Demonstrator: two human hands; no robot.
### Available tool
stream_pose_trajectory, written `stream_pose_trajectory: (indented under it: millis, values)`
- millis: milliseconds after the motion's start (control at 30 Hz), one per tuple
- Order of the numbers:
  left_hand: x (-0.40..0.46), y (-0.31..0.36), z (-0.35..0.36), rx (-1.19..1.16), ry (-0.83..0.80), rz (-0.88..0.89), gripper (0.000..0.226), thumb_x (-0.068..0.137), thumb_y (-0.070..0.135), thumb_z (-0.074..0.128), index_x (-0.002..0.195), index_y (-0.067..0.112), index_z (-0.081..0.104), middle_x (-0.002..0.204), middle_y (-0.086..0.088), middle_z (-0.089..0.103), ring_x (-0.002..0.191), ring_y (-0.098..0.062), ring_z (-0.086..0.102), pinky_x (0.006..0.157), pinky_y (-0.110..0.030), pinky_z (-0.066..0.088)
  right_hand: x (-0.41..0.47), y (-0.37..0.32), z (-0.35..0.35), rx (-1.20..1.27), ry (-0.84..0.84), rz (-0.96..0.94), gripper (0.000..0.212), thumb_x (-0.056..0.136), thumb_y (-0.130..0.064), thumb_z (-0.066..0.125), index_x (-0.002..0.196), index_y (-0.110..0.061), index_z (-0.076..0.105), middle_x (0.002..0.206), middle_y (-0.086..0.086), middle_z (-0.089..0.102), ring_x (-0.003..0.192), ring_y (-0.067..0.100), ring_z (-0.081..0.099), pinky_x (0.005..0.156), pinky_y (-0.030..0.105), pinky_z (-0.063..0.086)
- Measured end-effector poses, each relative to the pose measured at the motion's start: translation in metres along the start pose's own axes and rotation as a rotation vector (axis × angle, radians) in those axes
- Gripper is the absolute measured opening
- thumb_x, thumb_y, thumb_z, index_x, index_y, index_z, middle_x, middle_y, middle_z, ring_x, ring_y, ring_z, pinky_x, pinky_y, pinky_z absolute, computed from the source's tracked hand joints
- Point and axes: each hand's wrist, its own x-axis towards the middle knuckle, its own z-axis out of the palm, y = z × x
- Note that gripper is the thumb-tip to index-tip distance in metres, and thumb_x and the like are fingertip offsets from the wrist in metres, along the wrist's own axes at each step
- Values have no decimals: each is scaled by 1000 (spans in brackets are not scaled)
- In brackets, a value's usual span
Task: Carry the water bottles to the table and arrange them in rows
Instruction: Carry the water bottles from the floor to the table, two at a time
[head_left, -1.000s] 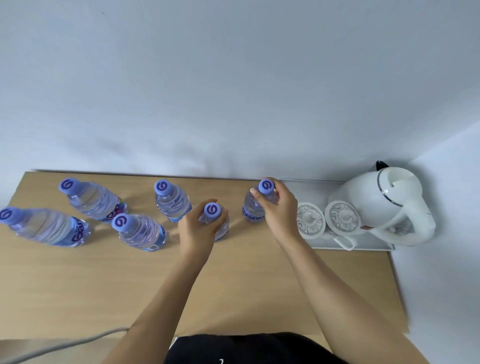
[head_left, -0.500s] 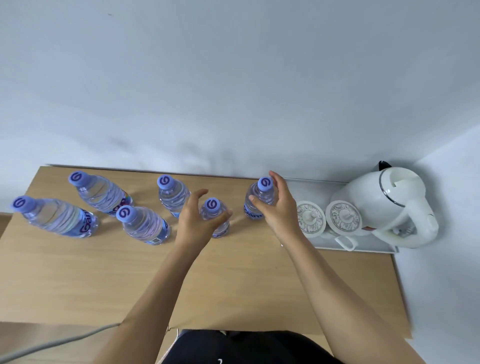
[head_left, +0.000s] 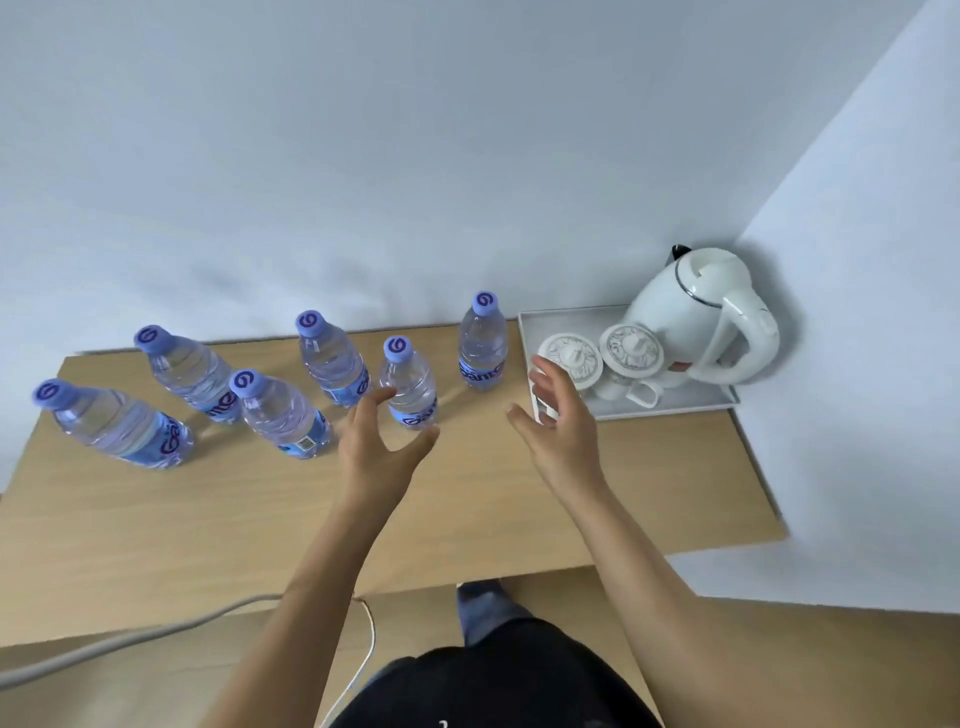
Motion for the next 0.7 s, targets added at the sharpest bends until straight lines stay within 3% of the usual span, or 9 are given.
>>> stream_pose_trajectory:
  millis: [100,233,333,433,500,600,700]
  values:
    - [-31,-5,-6,5,-94,50,53,81,24,79,126,25,51,123,15,46,118,-4,42,107,-37,39,-45,11,-5,-15,54,44,54,88,-16,72,136,-31,51,127,-8,60,115,7,56,100,32,46]
    - [-82,-17,-11,36,-244,105,44,83,24,76,122,23,55,129,7,52,123,-10,46,104,-39,42,-117,30,-14,2,163,100,47,89,-17,71,130,-33,53,116,-14,59,110,5,58,97,30,48]
    - [-125,-25,-11,68,-346,127,37,86,25,73,120,23,59,126,6,57,121,-12,52,97,-36,47,-180,50,-25,-15,206,156,45,90,-25,70,130,-37,53,117,-22,58,110,-5,56,91,19,46]
    - [-168,-25,3,75,-493,152,33,88,24,72,118,22,59,123,7,59,117,-13,55,92,-31,48,-237,67,-44,11,292,225,42,91,-30,69,129,-38,52,121,-19,58,109,-11,54,83,7,41]
    - [-195,-23,18,111,-605,200,33,89,27,70,119,22,59,120,9,60,115,-11,55,87,-24,48,-268,77,-62,57,369,272,40,91,-26,70,126,-37,53,123,-12,58,111,-1,57,86,10,44]
    - [-232,-15,45,140,-732,249,31,89,24,69,119,20,59,120,7,61,112,-12,57,91,-30,49,-311,90,-92,113,479,329,40,90,-23,71,124,-37,54,117,-10,60,107,4,60,90,21,48]
    - [-270,-3,78,155,-840,286,32,89,21,70,119,18,60,120,6,62,111,-13,59,95,-34,50,-350,101,-129,164,605,366,41,90,-20,71,120,-40,52,113,-13,59,101,-1,59,82,14,46]
